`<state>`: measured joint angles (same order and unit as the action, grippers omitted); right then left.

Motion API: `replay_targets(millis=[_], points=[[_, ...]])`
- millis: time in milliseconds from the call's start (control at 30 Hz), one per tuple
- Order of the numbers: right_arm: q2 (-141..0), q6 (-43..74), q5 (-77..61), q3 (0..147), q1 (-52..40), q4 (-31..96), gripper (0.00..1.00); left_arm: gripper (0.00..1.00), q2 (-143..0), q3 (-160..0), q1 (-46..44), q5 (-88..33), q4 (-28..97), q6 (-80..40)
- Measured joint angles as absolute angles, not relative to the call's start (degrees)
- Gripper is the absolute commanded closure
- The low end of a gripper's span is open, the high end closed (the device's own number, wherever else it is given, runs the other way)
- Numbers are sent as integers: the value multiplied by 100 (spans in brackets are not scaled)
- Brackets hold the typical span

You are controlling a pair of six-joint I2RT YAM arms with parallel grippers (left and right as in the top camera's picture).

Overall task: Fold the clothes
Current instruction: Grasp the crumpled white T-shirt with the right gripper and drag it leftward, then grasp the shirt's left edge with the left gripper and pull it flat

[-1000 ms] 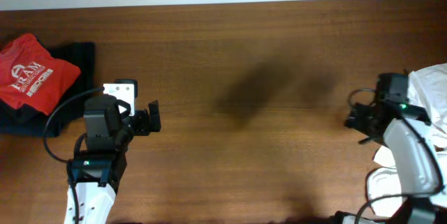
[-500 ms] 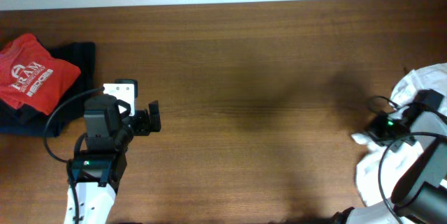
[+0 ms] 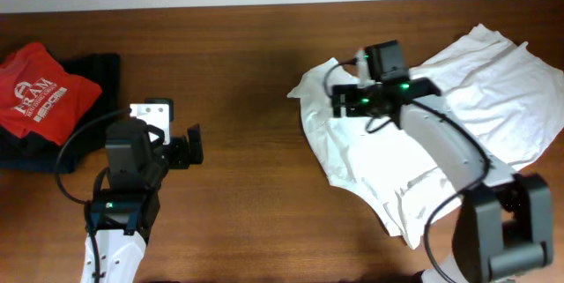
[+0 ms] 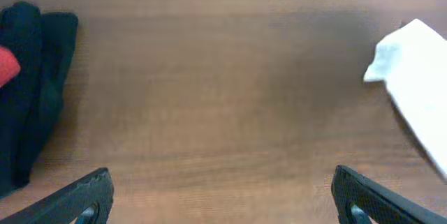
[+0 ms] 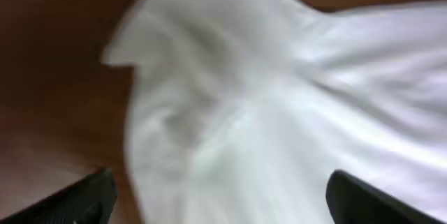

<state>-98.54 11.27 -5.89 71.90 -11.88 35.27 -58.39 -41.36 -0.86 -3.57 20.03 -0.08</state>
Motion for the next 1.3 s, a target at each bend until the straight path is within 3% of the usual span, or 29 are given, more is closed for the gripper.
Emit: replay_targets(millis=[133,300,433,567,600,633,733,767,967,1200,1233,1267,1300], points=[[-9421,1055,-377,7216,-336,4880,1,4,-6101,-4169,-174,-1179,1079,-95],[-9411,1076,-362,7216,344,5839,1,4,-8543,-4241,-1920,-2064,-580,-421],[-9389,1076,-285,7216,751,6261,1,7,-9719,-4222,-2698,-2359,-1656,-1894],[-8766,1079,-279,7212,1225,6434,1,40,-10763,-4228,-3369,-2379,-2694,-3098],[-8689,1079,-279,7212,1243,6431,1,40,-10901,-4235,-3441,-2381,-2906,-3179],[-8626,1076,-281,7212,1245,6431,1,46,-10986,-4241,-3476,-2386,-3096,-3310],[-8462,1074,-279,7212,1245,6460,1,91,-11321,-4309,-3634,-2383,-3588,-3695],[-8462,1074,-279,7212,1245,6479,1,100,-11406,-4351,-3640,-2338,-3581,-3747],[-8462,1074,-84,7212,1245,6580,1,100,-11489,-4589,-3262,-2056,-3529,-3822],[-8458,1072,110,7212,1245,6580,1,100,-11489,-4930,-580,-1988,-3496,-3820],[-8458,1072,115,7212,1245,6578,1,99,-11489,-5159,-150,-1970,-3428,-3822],[-8458,1072,130,7212,1245,6578,1,60,-11489,-5566,357,-1962,-3267,-3822],[-8458,1072,128,7212,1245,6582,1,1,-11487,-5771,502,-1984,-2939,-3776]])
